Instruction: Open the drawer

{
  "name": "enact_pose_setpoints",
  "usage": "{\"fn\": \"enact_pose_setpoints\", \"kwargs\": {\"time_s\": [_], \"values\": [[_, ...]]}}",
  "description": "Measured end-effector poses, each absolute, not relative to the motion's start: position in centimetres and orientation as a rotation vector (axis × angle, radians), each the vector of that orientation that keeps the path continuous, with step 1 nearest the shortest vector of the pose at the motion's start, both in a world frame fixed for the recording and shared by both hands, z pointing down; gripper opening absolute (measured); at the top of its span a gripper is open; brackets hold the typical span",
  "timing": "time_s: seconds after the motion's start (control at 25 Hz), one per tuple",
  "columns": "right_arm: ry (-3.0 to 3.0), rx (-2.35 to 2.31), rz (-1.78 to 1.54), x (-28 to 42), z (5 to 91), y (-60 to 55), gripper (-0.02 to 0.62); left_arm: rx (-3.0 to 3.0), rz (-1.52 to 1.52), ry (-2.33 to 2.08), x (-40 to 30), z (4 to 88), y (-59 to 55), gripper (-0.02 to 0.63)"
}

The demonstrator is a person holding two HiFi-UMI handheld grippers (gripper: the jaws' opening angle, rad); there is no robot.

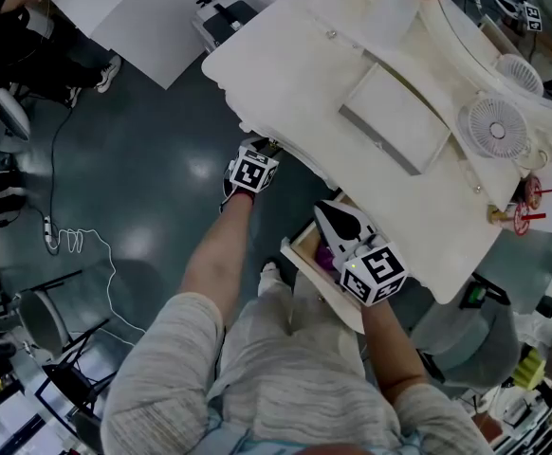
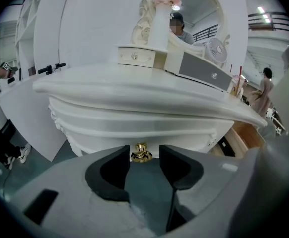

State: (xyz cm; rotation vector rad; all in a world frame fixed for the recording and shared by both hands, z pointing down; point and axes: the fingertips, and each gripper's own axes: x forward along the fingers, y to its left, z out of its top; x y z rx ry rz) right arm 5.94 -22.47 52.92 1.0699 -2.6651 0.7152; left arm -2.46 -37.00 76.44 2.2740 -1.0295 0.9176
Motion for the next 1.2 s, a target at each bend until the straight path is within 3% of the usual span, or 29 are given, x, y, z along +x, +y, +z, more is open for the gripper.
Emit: {"fn": "enact_pose_setpoints", "kwargs": {"time_s": [0.28,1.2], "values": [[-2.663,1.089,0.727,6.3,52.9,-22.6,0.011,2.268,0.995,-1.031,-2.6,77.1,-37.2,0.144],[-2.667,1.092,0.719,5.5,52.3,-22.0,0.010,2.241,1.061,-0.987,-4.1,78.2,-35.4,0.133]]}}
